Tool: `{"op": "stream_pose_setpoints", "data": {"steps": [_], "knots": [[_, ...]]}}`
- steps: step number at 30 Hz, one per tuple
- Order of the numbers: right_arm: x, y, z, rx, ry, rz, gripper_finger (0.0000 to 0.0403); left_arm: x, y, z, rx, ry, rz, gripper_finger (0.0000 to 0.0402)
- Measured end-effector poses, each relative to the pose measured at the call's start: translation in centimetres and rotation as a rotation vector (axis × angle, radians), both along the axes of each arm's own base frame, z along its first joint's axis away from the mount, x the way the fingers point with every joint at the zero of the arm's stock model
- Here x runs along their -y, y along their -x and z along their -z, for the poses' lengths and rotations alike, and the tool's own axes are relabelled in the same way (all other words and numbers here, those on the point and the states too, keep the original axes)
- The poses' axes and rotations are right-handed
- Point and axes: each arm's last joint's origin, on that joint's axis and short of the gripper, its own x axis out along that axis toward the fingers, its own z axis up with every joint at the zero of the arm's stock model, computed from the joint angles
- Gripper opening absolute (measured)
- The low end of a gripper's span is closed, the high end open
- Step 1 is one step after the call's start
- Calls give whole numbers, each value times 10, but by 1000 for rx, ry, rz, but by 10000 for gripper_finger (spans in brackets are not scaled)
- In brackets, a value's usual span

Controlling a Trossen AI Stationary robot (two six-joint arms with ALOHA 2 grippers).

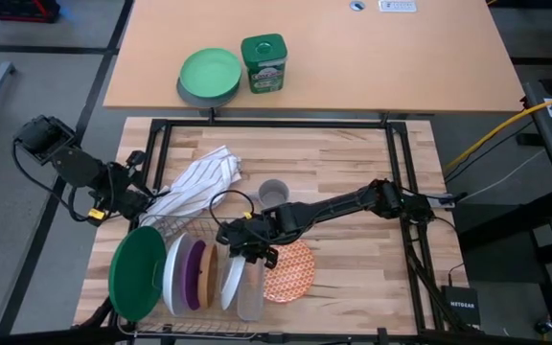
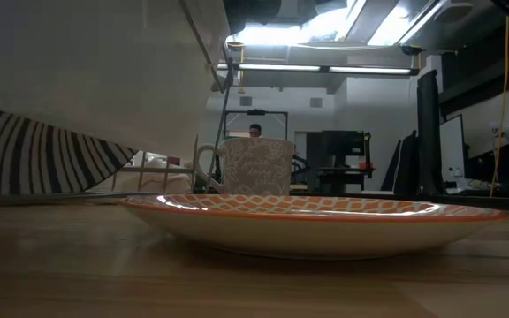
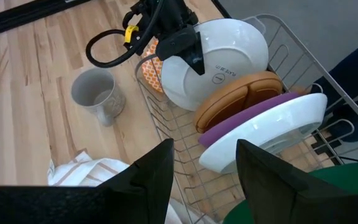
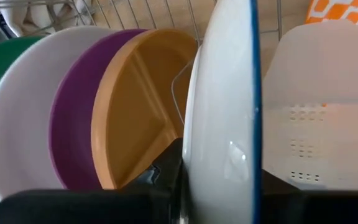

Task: Sort dishes
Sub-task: Put the blue patterned plate into the dish rack

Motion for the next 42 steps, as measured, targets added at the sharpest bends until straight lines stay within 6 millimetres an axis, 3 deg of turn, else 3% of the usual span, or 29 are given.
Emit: {"op": "stream_pose_setpoints", "data": {"steps": [7,25,37,42], "knots": [[-3,1,0,-19,-79,-80,71,0,0,0,0,0,0,162],[-2,0,0,-11,-54,-53,73,0,0,0,5,-16,16,162],[9,-2,-1,-13,-78,-53,124,0,0,0,4,-13,14,162],[13,-3,-1,-9,-74,-76,127,0,0,0,4,-13,14,162]]}}
